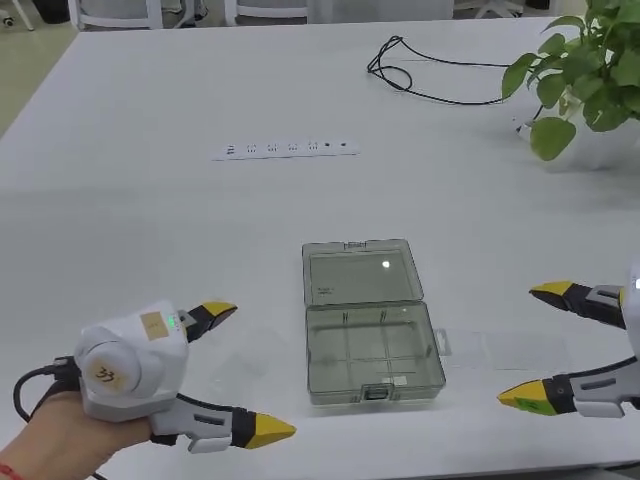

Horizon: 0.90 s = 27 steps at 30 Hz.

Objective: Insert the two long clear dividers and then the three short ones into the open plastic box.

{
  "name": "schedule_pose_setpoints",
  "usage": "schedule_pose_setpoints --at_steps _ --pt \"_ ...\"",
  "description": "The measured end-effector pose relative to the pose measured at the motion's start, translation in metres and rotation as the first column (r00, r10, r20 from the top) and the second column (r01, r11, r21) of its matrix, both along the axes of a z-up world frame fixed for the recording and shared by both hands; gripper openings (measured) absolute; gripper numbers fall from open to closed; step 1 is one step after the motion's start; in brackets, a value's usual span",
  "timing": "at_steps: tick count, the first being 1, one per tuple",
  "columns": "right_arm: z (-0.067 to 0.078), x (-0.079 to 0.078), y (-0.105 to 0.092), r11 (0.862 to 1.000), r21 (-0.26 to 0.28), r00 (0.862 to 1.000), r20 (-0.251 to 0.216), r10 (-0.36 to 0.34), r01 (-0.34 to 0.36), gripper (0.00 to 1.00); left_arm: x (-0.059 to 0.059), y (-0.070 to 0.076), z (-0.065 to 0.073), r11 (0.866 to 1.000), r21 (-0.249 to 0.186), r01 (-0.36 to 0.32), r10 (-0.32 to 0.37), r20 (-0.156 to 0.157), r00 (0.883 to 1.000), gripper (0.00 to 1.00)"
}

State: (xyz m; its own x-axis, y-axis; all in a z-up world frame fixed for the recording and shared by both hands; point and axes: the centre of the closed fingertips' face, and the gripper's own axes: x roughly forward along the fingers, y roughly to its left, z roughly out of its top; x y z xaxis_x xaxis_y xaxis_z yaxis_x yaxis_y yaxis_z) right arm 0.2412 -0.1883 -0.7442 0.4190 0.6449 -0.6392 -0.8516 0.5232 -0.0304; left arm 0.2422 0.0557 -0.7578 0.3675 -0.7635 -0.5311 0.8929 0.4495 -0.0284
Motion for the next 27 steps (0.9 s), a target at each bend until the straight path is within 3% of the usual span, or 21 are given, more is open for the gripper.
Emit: schedule_pose_setpoints --at_steps 16,27 --pt "-0.003 0.003 0.002 1.0 0.007 1.0 -0.012 0.006 -0.006 0.88 0.003 -0.003 -0.003 1.0 0.0 -0.008 0.008 -0.017 1.0 1.0" --pt "-0.005 0.007 0.004 1.0 0.016 1.0 -0.014 0.004 -0.004 0.88 0.016 0.015 -0.01 0.997 0.027 -0.067 0.068 -0.033 0.997 1.0"
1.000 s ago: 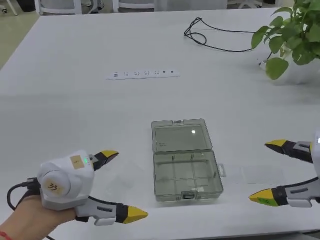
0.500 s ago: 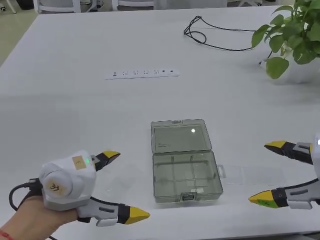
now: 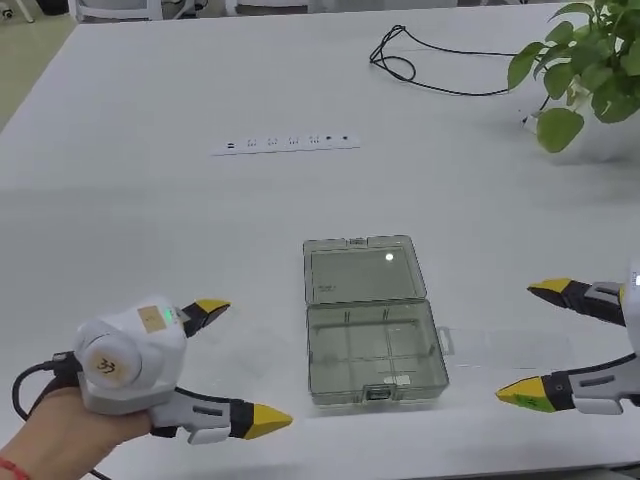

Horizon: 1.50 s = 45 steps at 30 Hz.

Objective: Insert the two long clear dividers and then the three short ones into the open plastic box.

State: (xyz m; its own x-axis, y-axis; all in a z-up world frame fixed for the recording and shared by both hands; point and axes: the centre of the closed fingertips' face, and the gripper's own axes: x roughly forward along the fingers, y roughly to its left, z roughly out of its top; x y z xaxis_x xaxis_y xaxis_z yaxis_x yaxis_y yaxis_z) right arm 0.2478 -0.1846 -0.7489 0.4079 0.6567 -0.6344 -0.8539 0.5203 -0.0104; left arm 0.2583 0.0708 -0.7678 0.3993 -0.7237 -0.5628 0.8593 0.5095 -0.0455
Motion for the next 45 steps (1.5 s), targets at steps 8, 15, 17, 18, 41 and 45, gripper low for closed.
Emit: schedule_pose_setpoints --at_steps 8,15,17,18,41,45 --pt "-0.002 -0.002 0.001 1.0 0.007 1.0 -0.006 -0.008 0.008 0.88 0.017 0.022 -0.004 0.997 0.018 -0.077 0.077 -0.024 0.997 0.94" --pt "-0.002 -0.002 0.0 1.0 0.01 1.0 -0.009 -0.016 0.016 0.88 0.031 0.042 -0.011 0.988 0.067 -0.138 0.141 -0.044 0.989 0.87" --pt "-0.003 -0.002 0.0 1.0 0.012 1.0 -0.009 -0.018 0.018 0.88 0.034 0.049 -0.015 0.983 0.093 -0.16 0.166 -0.063 0.984 0.82" --pt "-0.003 -0.002 0.0 1.0 0.013 1.0 -0.01 -0.018 0.019 0.88 0.036 0.052 -0.017 0.979 0.099 -0.177 0.185 -0.076 0.98 0.8" --pt "-0.006 -0.001 0.001 0.999 0.027 0.999 -0.018 -0.031 0.032 0.87 0.048 0.084 -0.054 0.92 0.294 -0.259 0.316 -0.166 0.934 0.56" --pt "-0.007 -0.001 0.001 0.999 0.03 0.999 -0.02 -0.034 0.035 0.87 0.048 0.088 -0.061 0.909 0.325 -0.262 0.331 -0.181 0.926 0.53"
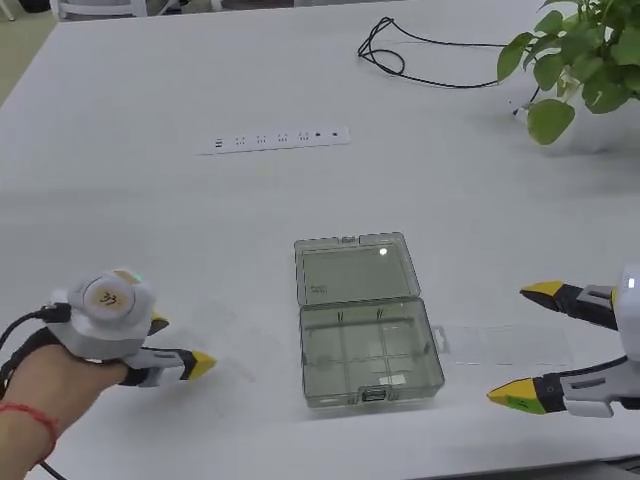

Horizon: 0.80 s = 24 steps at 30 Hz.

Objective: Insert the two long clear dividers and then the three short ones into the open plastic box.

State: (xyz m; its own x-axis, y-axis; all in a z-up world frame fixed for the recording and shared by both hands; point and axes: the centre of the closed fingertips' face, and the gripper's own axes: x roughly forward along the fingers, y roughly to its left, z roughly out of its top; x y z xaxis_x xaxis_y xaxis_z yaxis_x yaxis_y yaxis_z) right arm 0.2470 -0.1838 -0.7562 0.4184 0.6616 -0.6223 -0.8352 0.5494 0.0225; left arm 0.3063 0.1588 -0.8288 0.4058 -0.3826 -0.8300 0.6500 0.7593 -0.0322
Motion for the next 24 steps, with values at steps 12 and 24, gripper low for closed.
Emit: schedule_pose_setpoints --at_steps 12,24 --pt "-0.002 0.0 -0.001 1.0 0.009 1.0 -0.003 -0.011 0.011 0.86 0.003 0.009 -0.019 0.997 0.076 -0.016 0.021 -0.063 0.998 0.46" --pt "-0.005 0.006 -0.003 1.0 0.016 1.0 0.0 -0.014 0.014 0.86 0.001 0.009 -0.016 0.995 0.098 -0.017 0.024 -0.068 0.997 0.42"
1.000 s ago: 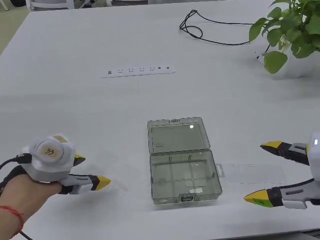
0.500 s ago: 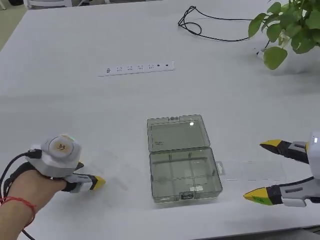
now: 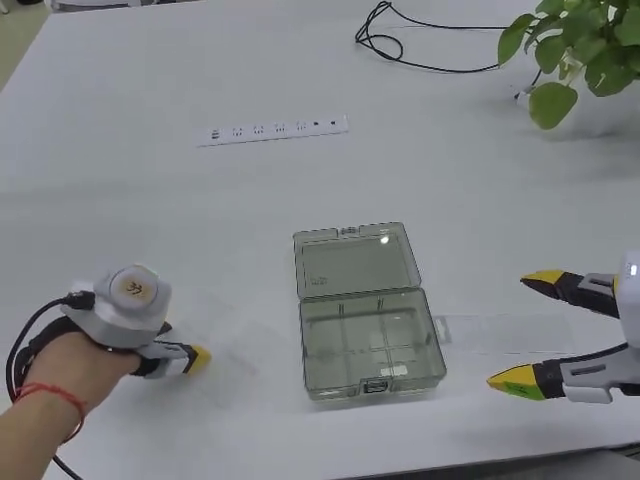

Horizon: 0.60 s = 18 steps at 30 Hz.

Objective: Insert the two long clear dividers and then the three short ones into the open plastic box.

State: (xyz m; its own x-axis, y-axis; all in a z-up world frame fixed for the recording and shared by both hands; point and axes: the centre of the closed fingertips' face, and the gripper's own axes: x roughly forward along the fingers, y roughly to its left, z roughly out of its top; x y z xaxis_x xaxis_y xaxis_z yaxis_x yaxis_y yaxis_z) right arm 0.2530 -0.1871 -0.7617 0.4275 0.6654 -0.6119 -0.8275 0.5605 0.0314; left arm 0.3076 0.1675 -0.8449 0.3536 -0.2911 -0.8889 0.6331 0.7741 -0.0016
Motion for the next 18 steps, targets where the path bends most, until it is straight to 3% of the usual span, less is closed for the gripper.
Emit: schedule_pose_setpoints --at_steps 18 --pt "0.0002 -0.002 0.0004 1.0 0.003 1.0 -0.002 -0.009 0.009 0.86 0.0025 0.0058 -0.001 0.999 0.041 -0.029 0.032 -0.052 0.998 0.32"
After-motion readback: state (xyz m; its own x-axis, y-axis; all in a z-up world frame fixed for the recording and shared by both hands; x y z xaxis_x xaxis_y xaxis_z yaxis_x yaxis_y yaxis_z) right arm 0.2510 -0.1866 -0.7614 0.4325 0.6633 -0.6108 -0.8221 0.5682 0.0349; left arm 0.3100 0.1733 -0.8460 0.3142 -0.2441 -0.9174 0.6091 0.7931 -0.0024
